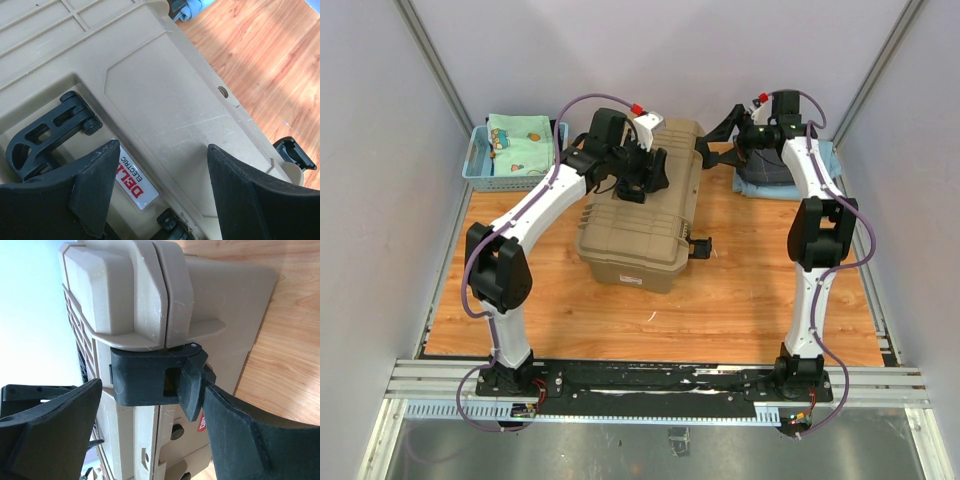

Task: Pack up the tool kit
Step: Close the toolbox at the center of the board.

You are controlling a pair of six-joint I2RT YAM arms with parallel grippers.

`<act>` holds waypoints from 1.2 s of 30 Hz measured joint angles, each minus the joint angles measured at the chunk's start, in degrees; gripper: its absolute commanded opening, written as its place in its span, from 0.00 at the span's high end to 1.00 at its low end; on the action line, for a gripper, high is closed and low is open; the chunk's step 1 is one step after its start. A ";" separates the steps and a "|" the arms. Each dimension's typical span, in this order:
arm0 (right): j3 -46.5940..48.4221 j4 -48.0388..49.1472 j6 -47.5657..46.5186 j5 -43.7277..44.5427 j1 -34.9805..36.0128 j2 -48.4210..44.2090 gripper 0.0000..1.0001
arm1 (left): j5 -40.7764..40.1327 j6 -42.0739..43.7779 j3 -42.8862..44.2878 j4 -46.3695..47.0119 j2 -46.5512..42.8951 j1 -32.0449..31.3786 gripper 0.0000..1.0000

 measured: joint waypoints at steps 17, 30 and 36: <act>3.32 -6.51 -2.95 3.91 0.28 1.33 0.30 | 1.51 -1.05 -2.43 1.53 -1.29 -0.26 0.26; 10.14 -13.86 -8.35 9.25 1.42 3.30 0.24 | 2.14 -1.40 -3.98 2.03 -2.32 -0.28 0.26; 11.54 -16.57 -12.07 13.68 2.16 3.30 0.21 | 2.43 -1.40 -4.24 2.14 -2.49 -0.28 0.26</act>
